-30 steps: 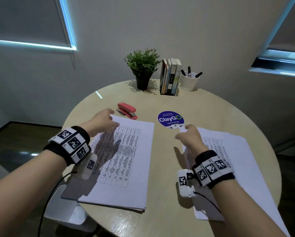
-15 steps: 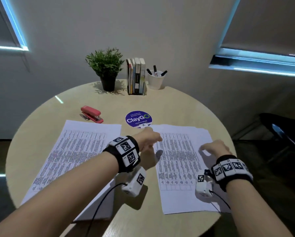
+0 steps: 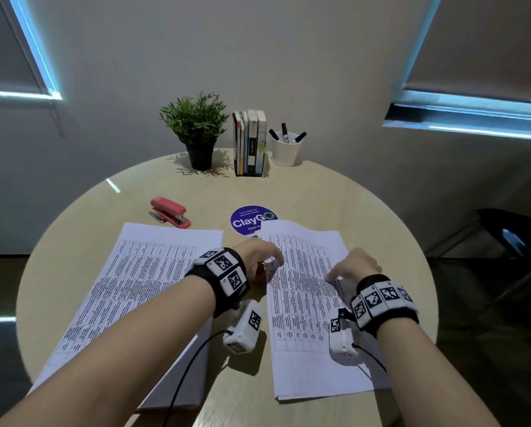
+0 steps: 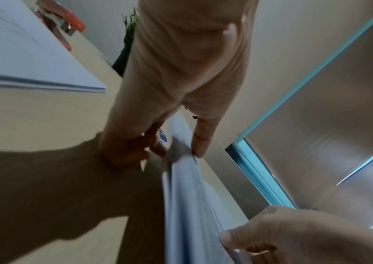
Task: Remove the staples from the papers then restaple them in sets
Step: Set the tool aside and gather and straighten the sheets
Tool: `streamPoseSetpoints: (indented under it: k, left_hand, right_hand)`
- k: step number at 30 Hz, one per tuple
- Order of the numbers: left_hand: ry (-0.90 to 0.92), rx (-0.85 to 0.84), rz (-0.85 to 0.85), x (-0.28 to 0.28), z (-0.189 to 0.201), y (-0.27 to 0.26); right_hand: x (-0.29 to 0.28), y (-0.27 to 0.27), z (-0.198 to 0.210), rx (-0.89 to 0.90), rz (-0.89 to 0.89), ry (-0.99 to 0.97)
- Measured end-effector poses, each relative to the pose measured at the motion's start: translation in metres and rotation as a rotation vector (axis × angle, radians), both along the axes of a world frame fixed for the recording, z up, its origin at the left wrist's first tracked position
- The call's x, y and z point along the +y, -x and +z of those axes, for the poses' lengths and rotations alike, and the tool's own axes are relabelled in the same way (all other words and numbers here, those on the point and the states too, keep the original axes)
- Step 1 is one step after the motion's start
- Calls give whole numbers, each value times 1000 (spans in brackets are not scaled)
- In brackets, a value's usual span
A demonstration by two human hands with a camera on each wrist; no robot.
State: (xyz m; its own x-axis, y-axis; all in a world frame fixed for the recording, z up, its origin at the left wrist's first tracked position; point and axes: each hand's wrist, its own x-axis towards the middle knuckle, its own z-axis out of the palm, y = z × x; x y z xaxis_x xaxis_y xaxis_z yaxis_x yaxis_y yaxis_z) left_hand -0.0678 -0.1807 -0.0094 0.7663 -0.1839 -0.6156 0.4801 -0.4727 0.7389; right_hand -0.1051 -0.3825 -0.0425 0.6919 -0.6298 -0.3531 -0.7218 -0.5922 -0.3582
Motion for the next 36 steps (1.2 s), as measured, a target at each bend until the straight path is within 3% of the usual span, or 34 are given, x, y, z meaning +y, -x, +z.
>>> streamPoseSetpoints:
  k: [4,10,12,14,16,19,22,25,28,32,36]
  left_hand:
    - [82,-1,-4,-9,3,7]
    - [117,-294,-95,-30,1,17]
    - [161,-396,-117,-28,8,19]
    - [233,-452,-149,-19,24,14]
    - [323,-498,-167,-7,46,6]
    - [504,-635,-147,7,82,-3]
    - [522,-847,-65,8,111,-9]
    - [548,-1007,-30,10,127,-15]
    - [556,-982,-4,18,116,-19]
    - [505,-839,39,22,82,-22]
    - [528,-691,237,23,64,-38]
  right_hand:
    - [-2,1,-4,-15,-12,-21]
    - [-6,7,0,-62,-30,-90]
    - [-11,6,4,-179,-118,-285]
    - [-15,9,20,-381,-256,-677]
    - [-19,13,45,-538,-305,-922]
    - [-22,5,82,-853,-157,-769]
    - [0,5,120,-1193,17,-540]
    - [22,7,133,-1364,127,-527]
    - [27,4,114,-1320,151,-587]
    - [30,4,80,-1127,73,-648]
    - [26,4,45,-908,-357,-610]
